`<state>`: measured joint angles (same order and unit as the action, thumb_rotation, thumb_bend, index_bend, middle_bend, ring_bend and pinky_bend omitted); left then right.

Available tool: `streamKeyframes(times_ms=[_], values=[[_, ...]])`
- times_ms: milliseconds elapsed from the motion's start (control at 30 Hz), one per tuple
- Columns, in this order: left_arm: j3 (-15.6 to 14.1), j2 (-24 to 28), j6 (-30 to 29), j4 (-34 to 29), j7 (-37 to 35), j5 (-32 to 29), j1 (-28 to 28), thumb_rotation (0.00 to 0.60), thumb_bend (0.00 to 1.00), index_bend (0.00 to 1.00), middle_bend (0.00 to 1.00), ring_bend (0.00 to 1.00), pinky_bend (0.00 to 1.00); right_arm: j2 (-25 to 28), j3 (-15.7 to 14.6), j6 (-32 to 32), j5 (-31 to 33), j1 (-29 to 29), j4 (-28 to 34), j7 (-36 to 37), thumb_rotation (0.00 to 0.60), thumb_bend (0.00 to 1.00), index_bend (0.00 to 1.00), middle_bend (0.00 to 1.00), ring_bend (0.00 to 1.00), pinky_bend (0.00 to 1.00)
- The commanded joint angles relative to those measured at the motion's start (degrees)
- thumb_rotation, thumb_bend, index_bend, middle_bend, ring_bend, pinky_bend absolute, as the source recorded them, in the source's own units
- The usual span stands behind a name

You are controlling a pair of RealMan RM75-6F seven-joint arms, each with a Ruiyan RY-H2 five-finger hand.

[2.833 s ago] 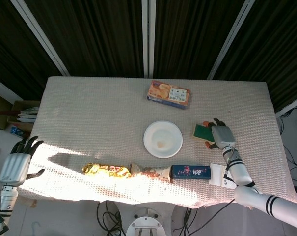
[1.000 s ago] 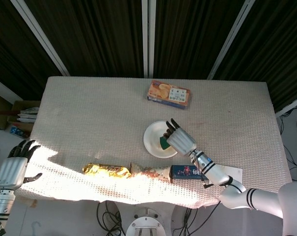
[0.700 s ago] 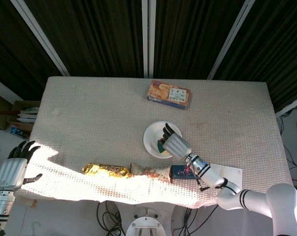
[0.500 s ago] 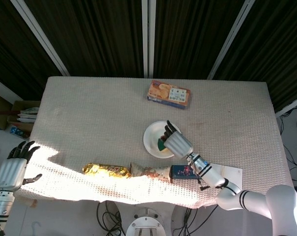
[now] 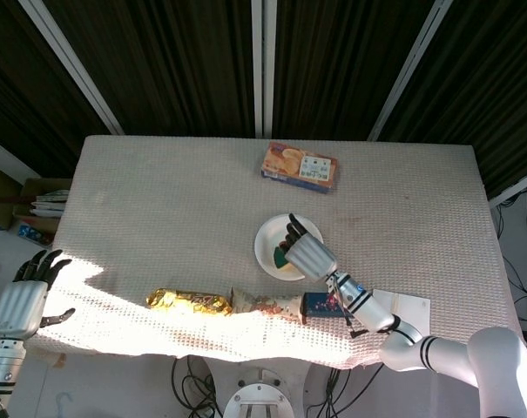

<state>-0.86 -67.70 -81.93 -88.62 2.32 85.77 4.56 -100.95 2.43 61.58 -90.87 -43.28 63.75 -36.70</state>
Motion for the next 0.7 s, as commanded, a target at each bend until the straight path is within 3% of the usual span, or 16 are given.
streamKeyframes(times_ms=[33, 400, 700], values=[[0.0, -0.1, 0.2, 0.3, -0.2, 0.1, 0.2, 0.600, 0.03, 0.20, 0.09, 0.04, 0.15, -0.8, -0.6, -0.6, 0.5, 0.6, -1.8, -0.4, 0.600, 0.49, 0.68, 0.47, 0.23, 0.11], [0.4, -0.2, 0.6, 0.9, -0.7, 0.1, 0.6, 0.600, 0.03, 0.20, 0.09, 0.04, 0.15, 1.7, 1.4, 4.0, 0.4, 2.1, -0.3, 2.2, 0.600, 0.49, 0.69, 0.47, 0.25, 0.09], [0.1, -0.2, 0.2, 0.9, -0.6, 0.0, 0.1, 0.600, 0.03, 0.20, 0.09, 0.04, 0.15, -1.1, 0.0, -0.5, 0.0, 0.4, -1.8, 0.8, 0.600, 0.49, 0.69, 0.47, 0.25, 0.09]])
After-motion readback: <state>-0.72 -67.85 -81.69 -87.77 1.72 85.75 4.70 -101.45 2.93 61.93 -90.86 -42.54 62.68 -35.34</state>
